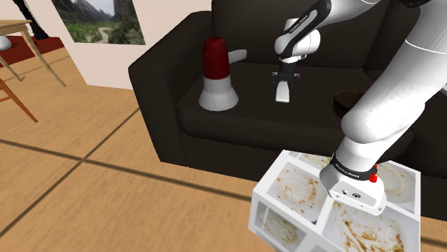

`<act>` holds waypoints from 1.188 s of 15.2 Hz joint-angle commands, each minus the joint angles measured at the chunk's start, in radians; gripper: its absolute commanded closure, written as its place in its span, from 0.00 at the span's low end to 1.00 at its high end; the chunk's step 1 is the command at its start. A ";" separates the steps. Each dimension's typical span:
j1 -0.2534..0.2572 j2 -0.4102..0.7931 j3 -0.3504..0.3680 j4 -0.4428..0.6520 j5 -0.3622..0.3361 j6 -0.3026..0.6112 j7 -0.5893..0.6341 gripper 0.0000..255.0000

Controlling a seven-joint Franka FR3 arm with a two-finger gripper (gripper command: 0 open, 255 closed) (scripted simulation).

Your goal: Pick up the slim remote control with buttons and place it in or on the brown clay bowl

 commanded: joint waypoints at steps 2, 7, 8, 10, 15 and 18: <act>0.000 0.000 0.000 0.000 0.000 0.000 0.000 1.00; 0.000 0.000 0.000 0.000 0.000 0.000 0.000 1.00; 0.000 0.000 0.000 0.000 0.000 0.000 0.000 1.00; 0.000 -0.009 0.000 0.004 -0.002 -0.014 0.002 1.00; -0.001 -0.055 0.002 0.031 -0.011 -0.086 0.009 1.00; -0.001 -0.079 0.004 0.050 -0.016 -0.129 0.012 1.00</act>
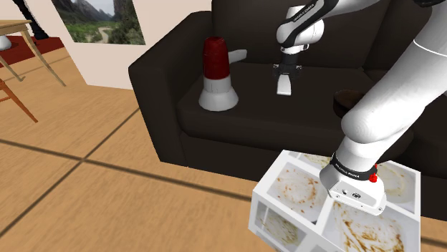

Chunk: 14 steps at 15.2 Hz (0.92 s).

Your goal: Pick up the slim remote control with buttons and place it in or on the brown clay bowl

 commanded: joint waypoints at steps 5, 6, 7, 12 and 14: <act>-0.001 -0.044 0.003 0.043 -0.007 -0.087 0.005 1.00; -0.001 -0.050 0.003 0.051 -0.008 -0.101 0.006 1.00; -0.001 -0.057 0.004 0.059 -0.009 -0.115 0.007 1.00; -0.001 -0.084 0.007 0.102 -0.012 -0.185 0.010 1.00; -0.001 -0.093 0.008 0.120 -0.012 -0.213 0.011 1.00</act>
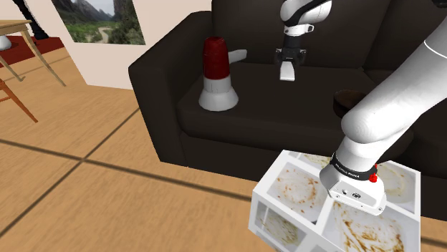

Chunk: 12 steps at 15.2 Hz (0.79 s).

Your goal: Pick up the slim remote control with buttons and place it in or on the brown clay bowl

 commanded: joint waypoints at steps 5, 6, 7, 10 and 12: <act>0.001 -0.021 0.004 0.060 -0.001 -0.081 0.004 1.00; 0.002 -0.024 0.005 0.071 -0.001 -0.095 0.004 1.00; 0.002 -0.027 0.005 0.081 -0.001 -0.109 0.005 1.00; 0.002 -0.034 0.007 0.115 -0.002 -0.149 0.005 1.00; -0.004 -0.072 0.003 0.080 -0.009 -0.151 -0.001 1.00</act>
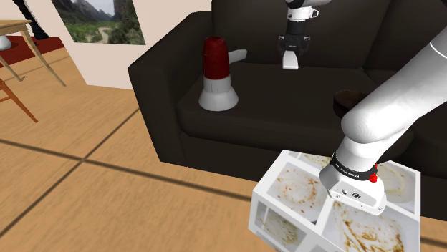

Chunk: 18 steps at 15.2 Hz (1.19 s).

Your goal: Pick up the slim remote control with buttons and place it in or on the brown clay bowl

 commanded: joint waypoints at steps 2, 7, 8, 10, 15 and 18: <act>-0.017 -0.095 -0.012 -0.082 -0.020 -0.012 -0.018 1.00; -0.059 -0.283 -0.038 -0.230 -0.064 -0.048 -0.056 1.00; -0.068 -0.320 -0.044 -0.257 -0.074 -0.059 -0.065 1.00; -0.090 -0.396 -0.056 -0.306 -0.094 -0.084 -0.085 1.00; -0.152 -0.586 -0.094 -0.409 -0.151 -0.168 -0.145 1.00; -0.197 -0.698 -0.122 -0.456 -0.190 -0.229 -0.191 1.00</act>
